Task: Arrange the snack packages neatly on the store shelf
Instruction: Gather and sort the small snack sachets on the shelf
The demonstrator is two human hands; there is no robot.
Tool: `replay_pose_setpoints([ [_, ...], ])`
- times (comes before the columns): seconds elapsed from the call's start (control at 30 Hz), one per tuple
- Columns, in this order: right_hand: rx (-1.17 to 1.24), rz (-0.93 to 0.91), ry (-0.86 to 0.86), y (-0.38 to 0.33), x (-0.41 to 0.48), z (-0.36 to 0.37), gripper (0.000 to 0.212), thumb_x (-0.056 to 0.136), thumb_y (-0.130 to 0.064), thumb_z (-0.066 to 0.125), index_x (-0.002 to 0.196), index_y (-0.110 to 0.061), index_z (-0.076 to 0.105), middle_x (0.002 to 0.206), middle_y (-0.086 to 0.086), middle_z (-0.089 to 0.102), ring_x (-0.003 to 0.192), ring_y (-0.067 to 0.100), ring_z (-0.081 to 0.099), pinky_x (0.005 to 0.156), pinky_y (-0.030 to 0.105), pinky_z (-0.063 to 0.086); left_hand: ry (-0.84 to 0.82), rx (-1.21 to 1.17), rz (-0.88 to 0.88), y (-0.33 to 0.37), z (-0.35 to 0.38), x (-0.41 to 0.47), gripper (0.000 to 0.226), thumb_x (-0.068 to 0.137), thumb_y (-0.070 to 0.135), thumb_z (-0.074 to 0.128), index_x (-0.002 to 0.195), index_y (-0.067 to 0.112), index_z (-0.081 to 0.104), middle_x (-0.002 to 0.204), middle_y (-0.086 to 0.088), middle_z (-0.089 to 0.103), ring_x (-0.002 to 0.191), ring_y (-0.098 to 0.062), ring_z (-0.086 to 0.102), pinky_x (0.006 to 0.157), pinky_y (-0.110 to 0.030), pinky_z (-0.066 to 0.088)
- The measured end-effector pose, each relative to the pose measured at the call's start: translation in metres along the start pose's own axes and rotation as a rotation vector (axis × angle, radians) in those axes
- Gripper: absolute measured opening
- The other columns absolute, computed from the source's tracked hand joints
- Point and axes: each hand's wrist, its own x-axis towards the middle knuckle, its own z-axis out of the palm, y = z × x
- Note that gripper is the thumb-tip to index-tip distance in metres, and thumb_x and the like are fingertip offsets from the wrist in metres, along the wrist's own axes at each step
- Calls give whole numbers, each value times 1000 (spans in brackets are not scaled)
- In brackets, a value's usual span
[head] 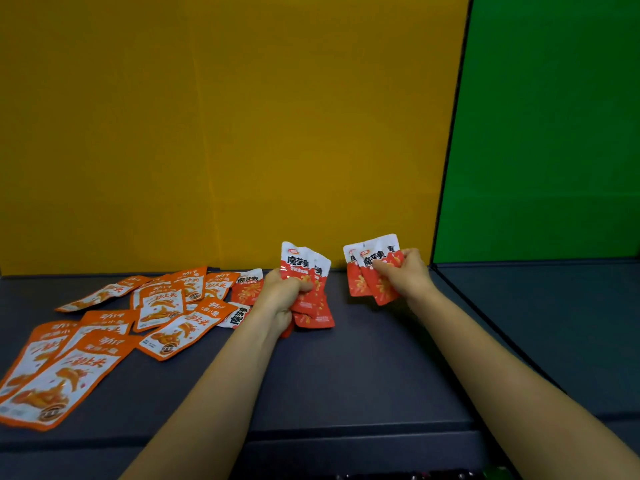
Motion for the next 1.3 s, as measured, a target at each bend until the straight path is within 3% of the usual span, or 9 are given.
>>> replay_pose_setpoints([
  [0.23, 295, 17, -223, -1, -56, -40, 32, 87, -16, 65, 108, -12, 41, 86, -1, 59, 66, 8, 57, 49, 18, 49, -181, -184, -149, -6, 40, -27, 22, 92, -7, 40, 84, 3, 58, 69, -10, 70, 60, -18, 67, 68, -38, 51],
  [0.33, 275, 15, -201, 4, -66, -53, 27, 89, -19, 62, 107, -13, 42, 85, -2, 59, 68, 8, 57, 55, 22, 49, -226, -310, -202, -10, 72, -44, 23, 96, 5, 38, 96, 2, 60, 89, -10, 67, 80, -23, 66, 81, -46, 47],
  [0.47, 139, -23, -112, 15, -58, -86, 26, 90, -28, 59, 108, -14, 47, 105, 7, 63, 86, 18, 64, 72, 34, 54, -268, -396, -221, -16, 111, -60, 32, 99, 31, 38, 104, 8, 61, 88, -12, 66, 80, -24, 63, 67, -41, 49],
  [0.63, -95, -115, -26, 26, -38, -135, 28, 89, -35, 58, 102, -11, 63, 103, 8, 67, 96, 24, 63, 86, 39, 51, -262, -289, -184, -27, 171, -71, 6, 92, 11, 55, 95, 10, 60, 86, -11, 66, 76, -22, 63, 69, -38, 51],
  [0.87, 218, 70, -264, 46, 4, -209, 23, 89, -25, 63, 105, -9, 65, 76, -1, 63, 62, 6, 57, 50, 11, 45, -162, -295, -150, -34, 253, -76, 5, 89, 14, 61, 86, 11, 58, 80, -10, 64, 70, -22, 62, 64, -38, 49],
  [0.97, 248, 96, -324, 56, 21, -229, 24, 89, -23, 62, 108, -8, 65, 76, -2, 63, 63, 6, 56, 54, 14, 44, -120, -279, -133, -37, 275, -75, 4, 90, 13, 60, 88, 11, 57, 79, -10, 63, 70, -21, 60, 64, -37, 48],
  [1.1, 234, 68, -337, 68, 48, -243, 10, 91, -21, 59, 84, -15, 63, 75, -1, 64, 60, 7, 57, 54, 14, 47, -48, -194, -113, -36, 285, -68, 20, 89, 11, 60, 107, 7, 53, 78, -10, 61, 67, -20, 60, 58, -32, 50],
  [1.23, 237, 106, -303, 79, 74, -255, 23, 94, -13, 54, 71, -14, 58, 58, -3, 61, 41, 2, 56, 43, 10, 44, 31, -158, -95, -27, 268, -49, 39, 90, 10, 59, 126, 1, 49, 77, -9, 60, 47, -16, 62, 37, -23, 51],
  [1.3, 136, 113, -270, 88, 87, -256, 21, 93, -10, 54, 72, -12, 59, 66, 1, 61, 51, 7, 57, 54, 17, 47, 63, -139, -92, -24, 259, -39, 39, 90, 12, 59, 126, 4, 47, 77, -9, 59, 56, -18, 61, 33, -21, 49],
])
